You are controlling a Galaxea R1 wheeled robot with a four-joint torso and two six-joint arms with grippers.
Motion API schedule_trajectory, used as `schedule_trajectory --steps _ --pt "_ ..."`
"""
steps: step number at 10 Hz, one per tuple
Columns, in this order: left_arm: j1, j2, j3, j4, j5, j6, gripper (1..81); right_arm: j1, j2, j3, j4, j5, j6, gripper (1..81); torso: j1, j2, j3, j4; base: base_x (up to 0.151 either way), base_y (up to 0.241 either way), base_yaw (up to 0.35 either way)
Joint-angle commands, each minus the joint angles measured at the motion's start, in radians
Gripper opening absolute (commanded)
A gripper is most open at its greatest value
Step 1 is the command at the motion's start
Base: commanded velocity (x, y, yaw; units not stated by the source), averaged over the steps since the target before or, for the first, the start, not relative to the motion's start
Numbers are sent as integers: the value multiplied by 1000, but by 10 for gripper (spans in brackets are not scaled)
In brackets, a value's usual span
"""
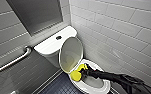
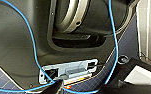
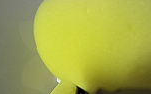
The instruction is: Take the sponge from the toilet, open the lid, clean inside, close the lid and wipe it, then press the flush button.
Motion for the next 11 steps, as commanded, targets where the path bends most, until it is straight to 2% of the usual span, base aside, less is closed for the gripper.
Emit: schedule_trajectory --steps 1,2,4,5,8,11 --pt "52 -7 13 3 83 4 811 25 -9 132 -36 -5 -8 10 0 0 0 0 0 0 0" --pt "52 -9 13 3 83 4 811 -4 -60 217 -38 46 -11 10 0 0 0 0 0 0 0" --pt "53 -9 12 5 83 6 811 -35 -186 449 -84 63 -26 10 0 0 0 0 0 0 0" --pt "52 -7 13 7 83 7 811 -59 -228 486 -86 63 -23 10 0 0 0 0 0 0 0" --pt "52 -10 13 7 83 9 811 -148 -295 486 -87 71 -25 10 0 0 0 0 0 0 0" --pt "52 -12 13 11 83 9 811 -207 -432 560 -87 98 -22 10 0 0 0 0 0 0 0"
